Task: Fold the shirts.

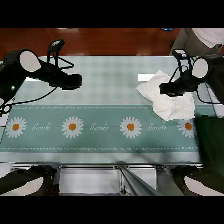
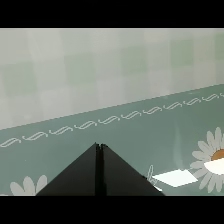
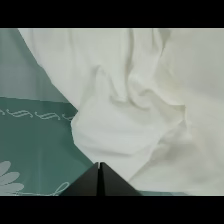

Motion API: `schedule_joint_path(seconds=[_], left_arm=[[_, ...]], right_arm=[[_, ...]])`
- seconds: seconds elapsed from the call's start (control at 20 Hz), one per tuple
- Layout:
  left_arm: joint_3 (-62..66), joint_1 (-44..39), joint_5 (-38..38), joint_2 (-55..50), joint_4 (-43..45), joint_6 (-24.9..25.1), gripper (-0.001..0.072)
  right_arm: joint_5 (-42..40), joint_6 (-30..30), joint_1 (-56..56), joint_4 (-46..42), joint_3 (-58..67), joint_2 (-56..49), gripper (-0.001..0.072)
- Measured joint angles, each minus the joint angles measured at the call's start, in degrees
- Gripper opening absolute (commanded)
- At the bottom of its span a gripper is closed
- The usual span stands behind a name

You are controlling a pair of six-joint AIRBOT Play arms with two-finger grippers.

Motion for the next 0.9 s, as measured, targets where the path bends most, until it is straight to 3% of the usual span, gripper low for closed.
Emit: schedule_joint_path(seconds=[0.75, 0.9], left_arm=[[0.0, 0.02, 0.15, -0.07, 0.0, 0.02, 0.0017], [0.0, 0.02, 0.17, -0.44, -0.02, 0.0, 0.0017]], right_arm=[[-0.13, 0.0, 0.0, 0.0, 0.0, 0.0, 0.0025], [-4.09, -0.07, 0.0, -0.72, 0.0, 0.0, 0.0025]])
